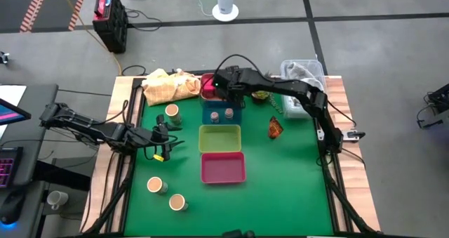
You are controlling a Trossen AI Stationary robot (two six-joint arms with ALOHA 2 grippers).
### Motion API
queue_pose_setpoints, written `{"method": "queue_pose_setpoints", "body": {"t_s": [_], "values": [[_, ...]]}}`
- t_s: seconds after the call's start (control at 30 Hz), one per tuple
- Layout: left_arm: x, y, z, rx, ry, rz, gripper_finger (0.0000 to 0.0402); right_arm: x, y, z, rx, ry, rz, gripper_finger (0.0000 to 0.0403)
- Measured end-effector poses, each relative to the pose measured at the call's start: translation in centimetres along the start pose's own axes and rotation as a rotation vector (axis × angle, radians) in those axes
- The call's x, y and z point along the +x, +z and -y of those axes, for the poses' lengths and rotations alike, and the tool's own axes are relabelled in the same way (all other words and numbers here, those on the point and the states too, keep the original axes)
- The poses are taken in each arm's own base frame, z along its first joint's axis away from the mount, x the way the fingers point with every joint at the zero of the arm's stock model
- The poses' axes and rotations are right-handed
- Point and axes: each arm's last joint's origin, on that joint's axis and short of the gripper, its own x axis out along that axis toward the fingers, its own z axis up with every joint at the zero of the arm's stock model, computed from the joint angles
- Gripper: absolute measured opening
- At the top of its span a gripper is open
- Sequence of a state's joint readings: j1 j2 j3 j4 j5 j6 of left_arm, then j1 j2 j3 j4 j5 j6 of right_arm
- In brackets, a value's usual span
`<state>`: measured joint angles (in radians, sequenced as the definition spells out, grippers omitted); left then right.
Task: Sort spices by type
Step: Put the red seasoning can into the orange bin
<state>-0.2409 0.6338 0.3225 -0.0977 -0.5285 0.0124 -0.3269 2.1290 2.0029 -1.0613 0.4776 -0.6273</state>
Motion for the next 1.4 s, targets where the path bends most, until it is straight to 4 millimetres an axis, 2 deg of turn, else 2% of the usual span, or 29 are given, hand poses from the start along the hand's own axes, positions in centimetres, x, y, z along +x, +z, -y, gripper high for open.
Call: {"method": "queue_pose_setpoints", "body": {"t_s": [0.37,0.47,0.7,1.03,1.13,1.27,1.4], "values": [[0.0,-0.2,0.0,0.000,0.000,-0.016,0.0226,0.0,-0.8,-0.4,-0.011,0.062,-0.058,0.0238],[0.0,-0.2,0.0,0.000,0.000,-0.015,0.0226,0.6,-0.9,-0.1,-0.005,0.092,-0.041,0.0238],[0.0,-0.2,0.0,-0.010,0.000,-0.017,0.0226,3.6,-0.7,-0.7,-0.026,0.132,-0.079,0.0238],[0.0,-0.2,0.0,-0.005,-0.002,-0.016,0.0226,3.9,-0.6,-0.6,-0.006,0.149,-0.055,0.0238],[0.0,-0.2,0.0,-0.004,-0.002,-0.016,0.0226,4.5,-0.4,-0.8,-0.002,0.158,-0.052,0.0239],[0.0,-0.2,0.0,-0.003,-0.003,-0.017,0.0226,4.6,-0.3,-0.9,0.017,0.158,-0.047,0.0256],[0.0,-0.2,0.0,-0.001,-0.004,-0.021,0.0226,4.6,-0.2,-0.9,0.021,0.159,-0.037,0.0292]]}}
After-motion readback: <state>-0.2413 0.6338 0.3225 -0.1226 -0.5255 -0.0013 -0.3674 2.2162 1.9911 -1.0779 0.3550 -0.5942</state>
